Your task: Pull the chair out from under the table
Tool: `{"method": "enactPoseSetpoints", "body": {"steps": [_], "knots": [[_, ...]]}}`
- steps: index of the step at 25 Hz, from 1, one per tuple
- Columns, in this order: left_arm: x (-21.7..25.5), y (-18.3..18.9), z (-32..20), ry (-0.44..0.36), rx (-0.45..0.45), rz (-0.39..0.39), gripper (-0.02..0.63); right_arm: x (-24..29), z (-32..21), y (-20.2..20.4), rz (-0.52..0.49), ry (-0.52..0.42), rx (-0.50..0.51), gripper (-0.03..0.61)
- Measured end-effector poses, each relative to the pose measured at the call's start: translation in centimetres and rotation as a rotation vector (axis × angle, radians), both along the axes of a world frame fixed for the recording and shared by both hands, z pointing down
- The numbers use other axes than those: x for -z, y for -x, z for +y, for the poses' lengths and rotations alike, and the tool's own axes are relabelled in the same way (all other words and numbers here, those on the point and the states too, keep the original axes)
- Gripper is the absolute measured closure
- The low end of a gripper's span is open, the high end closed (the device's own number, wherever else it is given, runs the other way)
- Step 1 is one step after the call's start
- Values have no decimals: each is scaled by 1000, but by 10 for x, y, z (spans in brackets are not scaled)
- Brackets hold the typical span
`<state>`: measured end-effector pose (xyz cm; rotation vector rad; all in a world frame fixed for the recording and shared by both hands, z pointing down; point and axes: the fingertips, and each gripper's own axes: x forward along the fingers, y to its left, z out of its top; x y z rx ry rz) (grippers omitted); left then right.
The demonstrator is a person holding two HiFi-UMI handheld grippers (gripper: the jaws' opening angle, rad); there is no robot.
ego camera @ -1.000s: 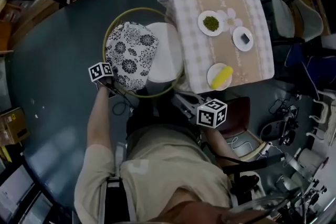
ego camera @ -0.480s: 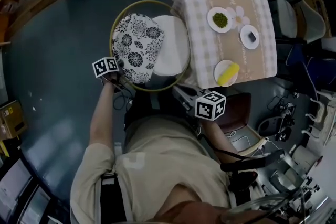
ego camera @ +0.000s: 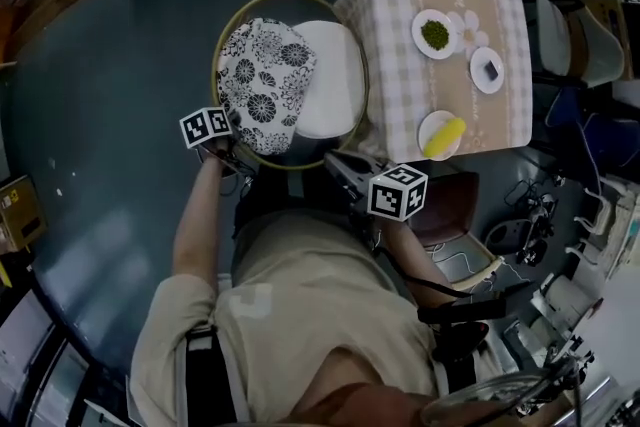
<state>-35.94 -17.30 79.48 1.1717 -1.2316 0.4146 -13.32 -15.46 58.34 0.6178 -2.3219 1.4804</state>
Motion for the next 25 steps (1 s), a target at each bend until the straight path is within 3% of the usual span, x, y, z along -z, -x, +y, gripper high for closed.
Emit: {"method": "enactPoseSetpoints", "body": {"steps": [14,25], "knots": [[5,8,3,23,40,13,595,5,1,6,-2,-6,4,566],[4,9,3,36,15,-38,598,-4,15,-25,-40,8,74,566]]}}
